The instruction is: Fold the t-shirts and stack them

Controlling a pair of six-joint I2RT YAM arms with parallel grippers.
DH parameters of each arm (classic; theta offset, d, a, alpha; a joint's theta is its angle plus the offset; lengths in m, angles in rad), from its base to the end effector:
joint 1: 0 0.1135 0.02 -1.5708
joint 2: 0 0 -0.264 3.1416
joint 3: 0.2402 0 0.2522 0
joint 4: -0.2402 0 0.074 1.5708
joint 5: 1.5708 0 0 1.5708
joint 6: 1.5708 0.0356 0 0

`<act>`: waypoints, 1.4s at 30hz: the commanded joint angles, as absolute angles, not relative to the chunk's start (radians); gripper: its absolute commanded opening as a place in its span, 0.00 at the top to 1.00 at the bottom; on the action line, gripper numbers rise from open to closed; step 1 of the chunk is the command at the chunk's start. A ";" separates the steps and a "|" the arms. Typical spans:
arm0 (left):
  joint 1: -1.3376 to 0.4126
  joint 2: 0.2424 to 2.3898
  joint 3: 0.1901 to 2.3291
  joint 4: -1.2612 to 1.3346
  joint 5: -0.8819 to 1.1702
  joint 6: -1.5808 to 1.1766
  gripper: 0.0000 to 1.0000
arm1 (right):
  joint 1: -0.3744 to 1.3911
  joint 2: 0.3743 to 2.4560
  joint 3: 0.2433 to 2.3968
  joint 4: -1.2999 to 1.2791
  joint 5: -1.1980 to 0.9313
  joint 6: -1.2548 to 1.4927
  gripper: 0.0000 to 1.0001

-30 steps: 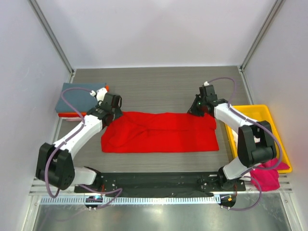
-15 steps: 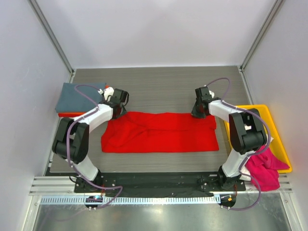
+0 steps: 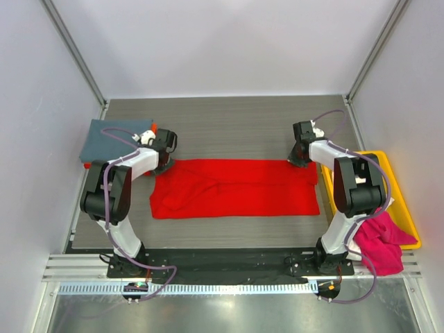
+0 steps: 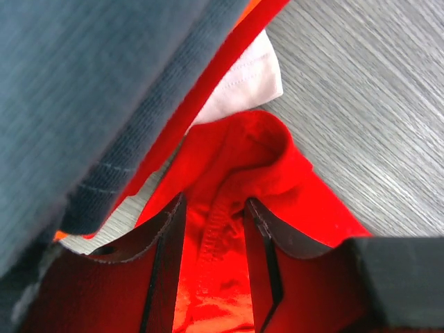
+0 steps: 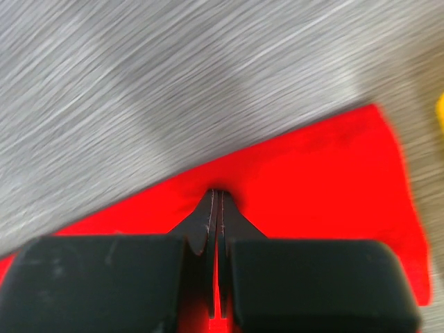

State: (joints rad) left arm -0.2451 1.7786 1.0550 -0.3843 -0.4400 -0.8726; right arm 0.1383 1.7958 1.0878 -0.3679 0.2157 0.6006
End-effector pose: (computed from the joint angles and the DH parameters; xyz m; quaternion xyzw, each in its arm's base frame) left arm 0.3386 -0.0691 0.1596 -0.3408 0.8881 0.0614 0.3024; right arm 0.3533 0.0415 0.1614 0.2465 0.9322 -0.0094 0.2648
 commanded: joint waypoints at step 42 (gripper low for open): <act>-0.273 1.795 1.256 -0.494 -0.342 -0.839 1.00 | 0.716 2.108 1.496 0.109 -0.466 0.543 0.57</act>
State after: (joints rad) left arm -0.2790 1.8015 1.2530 -0.4911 -0.3386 -0.8490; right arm 0.7059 2.0895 1.4284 0.0452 -0.4355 0.5304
